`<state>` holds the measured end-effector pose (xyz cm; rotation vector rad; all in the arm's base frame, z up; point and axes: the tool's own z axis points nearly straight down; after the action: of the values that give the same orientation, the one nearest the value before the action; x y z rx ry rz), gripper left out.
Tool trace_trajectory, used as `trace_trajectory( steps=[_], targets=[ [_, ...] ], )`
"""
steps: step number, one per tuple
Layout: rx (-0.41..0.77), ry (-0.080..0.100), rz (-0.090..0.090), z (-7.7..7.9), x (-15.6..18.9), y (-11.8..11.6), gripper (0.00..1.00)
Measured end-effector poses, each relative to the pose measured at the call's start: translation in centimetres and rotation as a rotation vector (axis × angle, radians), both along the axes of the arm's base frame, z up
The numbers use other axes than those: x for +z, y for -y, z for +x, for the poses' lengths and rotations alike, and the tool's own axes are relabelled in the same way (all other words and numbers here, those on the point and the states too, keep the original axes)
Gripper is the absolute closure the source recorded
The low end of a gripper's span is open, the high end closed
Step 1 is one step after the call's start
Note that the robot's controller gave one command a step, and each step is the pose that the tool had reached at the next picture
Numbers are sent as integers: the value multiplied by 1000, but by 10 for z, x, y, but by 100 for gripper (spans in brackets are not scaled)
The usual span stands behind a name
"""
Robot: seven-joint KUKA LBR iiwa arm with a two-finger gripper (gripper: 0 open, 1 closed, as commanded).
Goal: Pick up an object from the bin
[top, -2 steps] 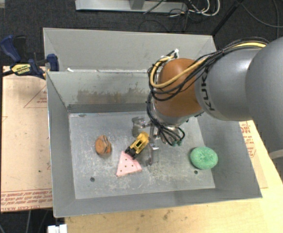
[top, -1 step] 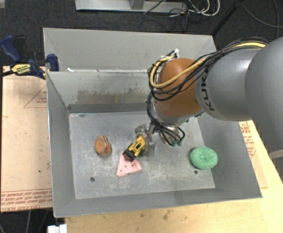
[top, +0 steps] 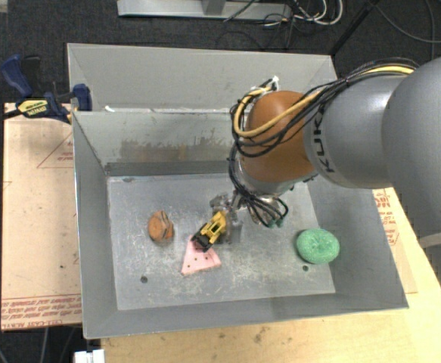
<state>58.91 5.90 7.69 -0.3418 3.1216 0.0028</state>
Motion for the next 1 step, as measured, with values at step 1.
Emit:
trace_trajectory(
  steps=[1],
  targets=[
    [-28, 1, -1, -1, -1, -4, 100]
  ],
)
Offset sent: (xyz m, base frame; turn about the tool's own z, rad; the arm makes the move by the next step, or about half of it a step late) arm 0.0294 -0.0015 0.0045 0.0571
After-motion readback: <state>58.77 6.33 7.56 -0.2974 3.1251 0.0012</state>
